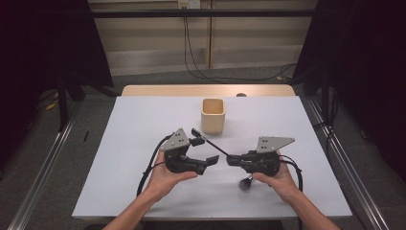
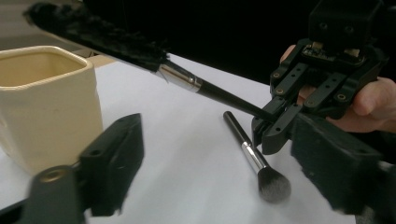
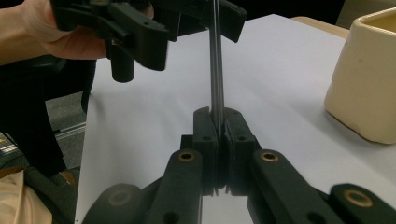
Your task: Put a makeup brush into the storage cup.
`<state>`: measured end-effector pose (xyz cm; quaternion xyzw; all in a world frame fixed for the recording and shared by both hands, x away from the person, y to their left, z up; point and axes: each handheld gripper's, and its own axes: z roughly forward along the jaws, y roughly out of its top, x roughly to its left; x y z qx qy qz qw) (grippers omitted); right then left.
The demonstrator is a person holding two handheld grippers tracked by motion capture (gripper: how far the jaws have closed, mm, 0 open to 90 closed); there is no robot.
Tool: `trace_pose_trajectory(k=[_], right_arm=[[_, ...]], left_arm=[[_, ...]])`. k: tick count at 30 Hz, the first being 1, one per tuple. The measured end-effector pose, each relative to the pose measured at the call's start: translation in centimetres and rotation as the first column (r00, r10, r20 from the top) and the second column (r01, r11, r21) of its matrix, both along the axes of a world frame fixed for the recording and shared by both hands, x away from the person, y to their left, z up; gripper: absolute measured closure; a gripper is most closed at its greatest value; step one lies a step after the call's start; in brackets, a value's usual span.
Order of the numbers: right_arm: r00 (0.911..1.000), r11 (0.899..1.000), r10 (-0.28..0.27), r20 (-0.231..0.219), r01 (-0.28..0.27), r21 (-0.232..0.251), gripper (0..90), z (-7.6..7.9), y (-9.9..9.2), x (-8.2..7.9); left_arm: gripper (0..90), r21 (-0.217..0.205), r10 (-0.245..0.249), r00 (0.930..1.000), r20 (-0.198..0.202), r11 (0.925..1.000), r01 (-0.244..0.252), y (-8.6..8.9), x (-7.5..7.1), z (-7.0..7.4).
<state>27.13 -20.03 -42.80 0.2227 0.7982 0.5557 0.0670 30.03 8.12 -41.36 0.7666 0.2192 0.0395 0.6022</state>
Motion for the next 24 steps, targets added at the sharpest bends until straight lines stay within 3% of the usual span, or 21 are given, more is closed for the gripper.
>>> trace_pose_trajectory(k=[4, 7, 10, 24], right_arm=[[1.0000, 1.000, -0.001, -0.002, 0.001, -0.012, 86.1, -0.17, -0.01, 0.05], [1.0000, 1.000, -0.002, -0.004, 0.002, -0.015, 86.1, -0.23, -0.09, 0.10], [1.0000, 1.000, -0.002, -0.008, 0.002, -0.011, 86.1, -0.34, -0.13, 0.16], [0.9997, 1.000, 0.020, -0.014, -0.020, 0.010, 86.1, -0.41, 0.08, 0.07]], left_arm=[[34.2, -0.025, 0.013, 0.9994, -0.032, 0.9996, -0.014, -0.02, 0.36, 0.09], [36.6, -0.020, 0.018, 0.9994, -0.029, 0.9996, -0.019, 0.04, 0.43, 0.20], [44.5, -0.040, 0.020, 0.9994, -0.030, 0.9990, -0.021, 0.12, 0.47, 0.30], [64.3, -0.088, -0.022, 0.9994, -0.026, 0.9959, 0.020, 0.15, 0.33, 0.86]])
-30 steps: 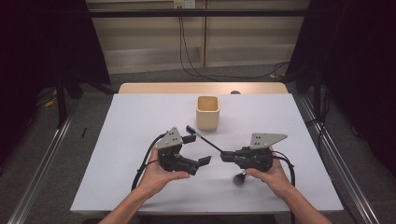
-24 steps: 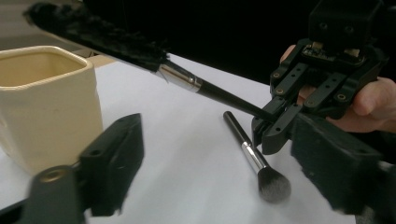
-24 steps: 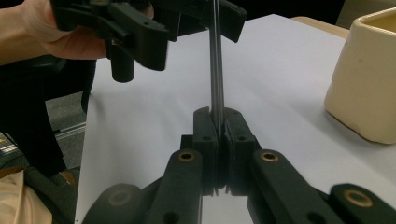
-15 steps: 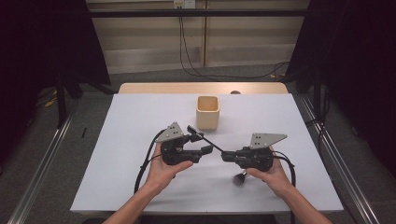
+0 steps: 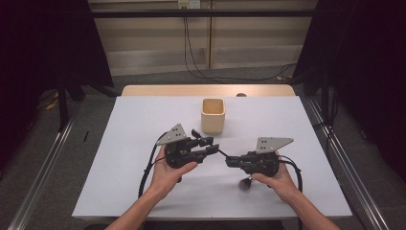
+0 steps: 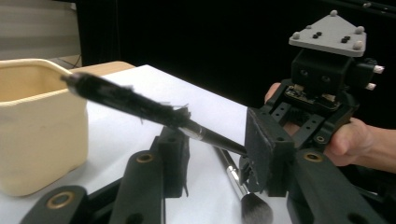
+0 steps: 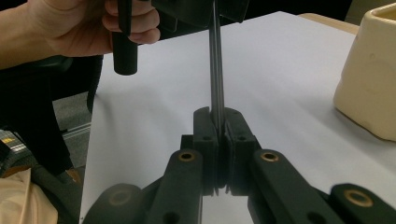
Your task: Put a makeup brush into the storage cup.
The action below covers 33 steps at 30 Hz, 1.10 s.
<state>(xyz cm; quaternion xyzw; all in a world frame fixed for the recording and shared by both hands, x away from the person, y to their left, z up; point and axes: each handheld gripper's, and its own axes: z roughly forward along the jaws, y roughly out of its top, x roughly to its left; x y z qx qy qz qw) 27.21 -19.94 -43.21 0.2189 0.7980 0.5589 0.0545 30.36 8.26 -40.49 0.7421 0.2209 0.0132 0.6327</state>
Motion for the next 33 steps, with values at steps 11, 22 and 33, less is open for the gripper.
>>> trace_pose_trajectory(k=[11, 22, 33], right_arm=[[0.9994, 0.999, 0.034, -0.001, -0.034, -0.018, 85.8, -0.4, 0.3, -0.1], [0.9996, 0.998, 0.023, -0.013, -0.024, -0.054, 84.6, -0.9, 1.0, -0.2], [1.0000, 0.998, -0.003, -0.003, 0.003, -0.061, 76.6, -1.0, 1.2, -0.2]], left_arm=[[75.0, -0.034, -0.048, 0.9979, -0.043, 0.9984, 0.046, 0.2, 0.0, 0.4], [80.4, -0.023, -0.068, 0.9966, -0.046, 0.9975, 0.067, 0.1, -0.2, 0.4], [85.3, -0.028, -0.098, 0.9946, -0.033, 0.9949, 0.097, -0.2, -0.8, 0.8]])
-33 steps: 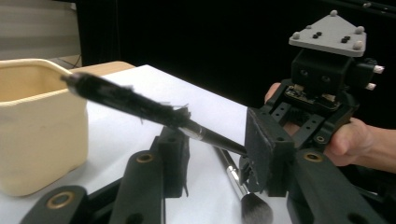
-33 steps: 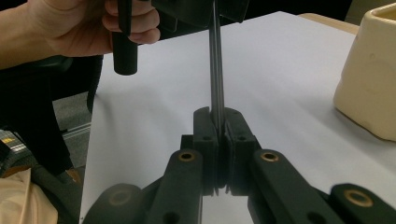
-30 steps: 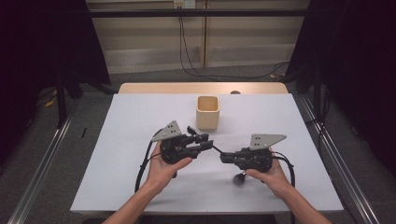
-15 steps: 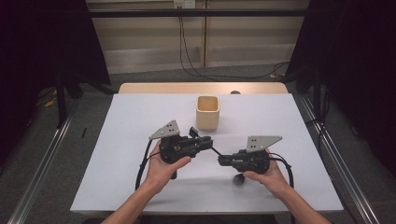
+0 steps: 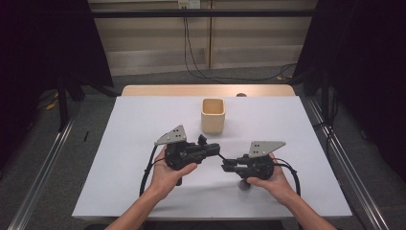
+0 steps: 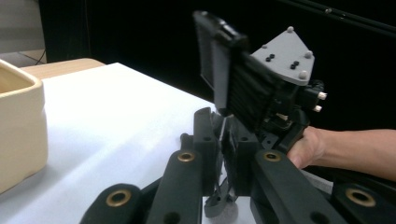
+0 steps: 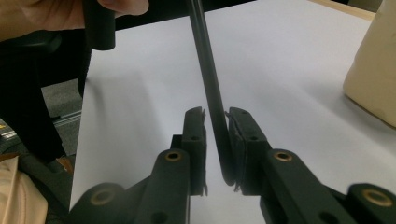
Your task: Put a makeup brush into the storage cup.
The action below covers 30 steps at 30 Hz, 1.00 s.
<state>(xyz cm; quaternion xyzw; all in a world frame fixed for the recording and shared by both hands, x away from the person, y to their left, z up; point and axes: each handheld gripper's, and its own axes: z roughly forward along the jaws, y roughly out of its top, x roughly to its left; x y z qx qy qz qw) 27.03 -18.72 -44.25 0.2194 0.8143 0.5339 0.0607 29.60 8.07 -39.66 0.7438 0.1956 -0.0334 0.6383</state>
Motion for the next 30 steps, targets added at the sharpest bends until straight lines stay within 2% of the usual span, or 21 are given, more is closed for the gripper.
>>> trace_pose_trajectory(k=[2, 6, 10, 13, 14, 16, 18, 20, 22, 24, 25, 27, 30], right_arm=[[1.0000, 1.000, -0.007, 0.000, 0.007, 0.007, 74.6, 0.04, -0.03, 0.00], [0.9998, 1.000, -0.019, -0.001, 0.019, 0.006, 60.9, 0.09, -0.02, -0.03], [0.9995, 0.999, -0.033, -0.004, 0.033, 0.011, 52.3, 0.14, -0.14, 0.01], [0.9991, 0.999, -0.041, -0.011, 0.042, 0.033, 41.6, 0.24, -0.31, 0.05], [0.9991, 0.999, -0.041, -0.011, 0.042, 0.033, 41.6, 0.24, -0.31, 0.05], [0.9985, 0.997, -0.052, -0.019, 0.052, 0.049, 33.1, 0.35, -0.43, 0.09], [0.9983, 0.997, -0.052, -0.026, 0.054, 0.053, 31.3, 0.39, -0.47, 0.11], [0.9977, 0.996, -0.057, -0.036, 0.059, 0.061, 23.9, 0.40, -0.54, 0.18], [0.9961, 0.995, -0.066, -0.059, 0.070, 0.072, 21.1, 0.33, -0.63, 0.31], [0.9957, 0.994, -0.076, -0.054, 0.079, 0.071, 13.9, 0.33, -0.72, 0.31], [0.9957, 0.994, -0.076, -0.054, 0.079, 0.071, 13.9, 0.33, -0.72, 0.31], [0.9960, 0.994, -0.076, -0.047, 0.080, 0.077, 7.4, 0.37, -0.82, 0.30], [0.9959, 0.994, -0.079, -0.044, 0.082, 0.077, 5.9, 0.37, -0.89, 0.30]], left_arm=[[85.4, 0.000, 0.004, 1.0000, 0.003, 1.0000, -0.004, 0.00, -0.05, 0.07], [85.5, 0.010, 0.013, 0.9999, 0.005, 0.9999, -0.013, 0.13, 0.03, 0.03], [85.5, 0.005, 0.029, 0.9996, 0.003, 0.9996, -0.030, 0.39, 0.13, 0.16], [85.5, 0.007, 0.038, 0.9993, -0.001, 0.9992, -0.038, 0.57, 0.20, 0.20], [85.5, 0.006, 0.041, 0.9992, -0.003, 0.9991, -0.041, 0.60, 0.23, 0.19], [85.5, 0.005, 0.046, 0.9989, -0.008, 0.9989, -0.046, 0.64, 0.29, 0.19], [85.5, 0.006, 0.046, 0.9989, -0.008, 0.9989, -0.046, 0.68, 0.30, 0.21], [85.5, 0.004, 0.046, 0.9989, -0.010, 0.9990, -0.046, 0.70, 0.28, 0.26], [85.4, 0.002, 0.046, 0.9989, -0.013, 0.9990, -0.046, 0.69, 0.21, 0.32], [85.5, 0.003, 0.045, 0.9989, -0.009, 0.9990, -0.045, 0.68, 0.17, 0.35], [85.5, 0.005, 0.045, 0.9989, -0.008, 0.9990, -0.045, 0.67, 0.16, 0.36], [85.4, 0.004, 0.046, 0.9989, -0.010, 0.9989, -0.046, 0.66, 0.16, 0.36], [85.4, 0.005, 0.046, 0.9989, -0.009, 0.9989, -0.046, 0.69, 0.16, 0.40]])
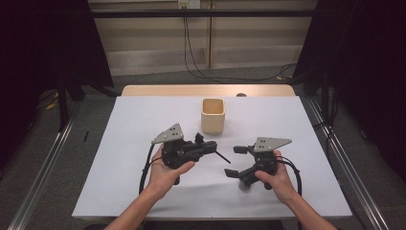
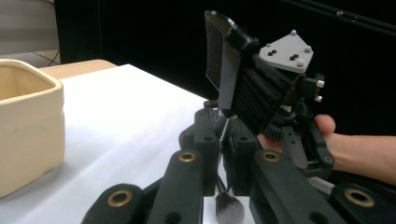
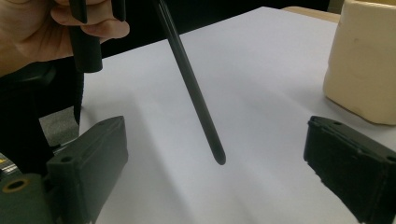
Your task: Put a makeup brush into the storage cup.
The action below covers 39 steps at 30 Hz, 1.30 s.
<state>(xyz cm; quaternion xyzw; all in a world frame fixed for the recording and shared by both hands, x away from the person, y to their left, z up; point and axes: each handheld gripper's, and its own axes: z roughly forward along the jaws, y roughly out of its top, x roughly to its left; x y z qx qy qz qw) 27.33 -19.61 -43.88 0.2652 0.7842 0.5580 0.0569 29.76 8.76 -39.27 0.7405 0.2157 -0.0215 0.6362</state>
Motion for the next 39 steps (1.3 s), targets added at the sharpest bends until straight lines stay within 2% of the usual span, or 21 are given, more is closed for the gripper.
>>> trace_pose_trajectory(k=[3, 12, 16, 17, 23, 28, 35, 39], right_arm=[[0.9996, 1.000, -0.028, 0.004, 0.028, -0.003, 3.9, 0.0, -0.1, 0.0], [0.9991, 0.999, -0.042, 0.013, 0.042, -0.019, 3.0, 0.2, -0.4, -0.2], [0.9983, 0.998, -0.056, 0.014, 0.056, -0.012, 3.0, 0.3, -0.7, -0.3], [0.9970, 0.997, -0.074, 0.024, 0.074, -0.011, 3.0, 0.3, -0.8, -0.3], [0.9960, 0.997, -0.083, 0.031, 0.083, 0.005, 2.4, 0.6, -1.3, -0.5], [0.9899, 0.992, -0.129, 0.059, 0.128, 0.024, 2.4, 0.9, -2.1, -0.8], [0.9846, 0.987, -0.161, 0.069, 0.159, 0.038, 2.4, 0.8, -2.5, -1.2], [0.9773, 0.980, -0.197, 0.078, 0.194, 0.048, 2.4, 0.8, -3.2, -1.5]], left_arm=[[85.4, 0.003, 0.003, 1.0000, 0.004, 1.0000, -0.003, 0.1, 0.0, 0.1], [85.4, 0.013, 0.009, 1.0000, 0.000, 0.9999, -0.009, 0.5, 0.0, 0.2], [85.4, 0.017, 0.016, 0.9999, 0.000, 0.9997, -0.016, 0.8, 0.0, 0.3], [85.4, 0.019, 0.019, 0.9998, -0.001, 0.9997, -0.019, 0.8, 0.0, 0.4], [85.3, 0.015, 0.026, 0.9996, -0.008, 0.9995, -0.026, 1.5, 0.2, 0.6], [85.3, 0.032, 0.044, 0.9989, -0.014, 0.9985, -0.044, 2.3, 0.5, 0.8], [85.4, 0.075, 0.048, 0.9985, -0.027, 0.9961, -0.046, 2.6, 0.7, 0.4], [85.4, 0.085, 0.052, 0.9982, -0.030, 0.9952, -0.049, 2.9, 0.9, 0.4]])
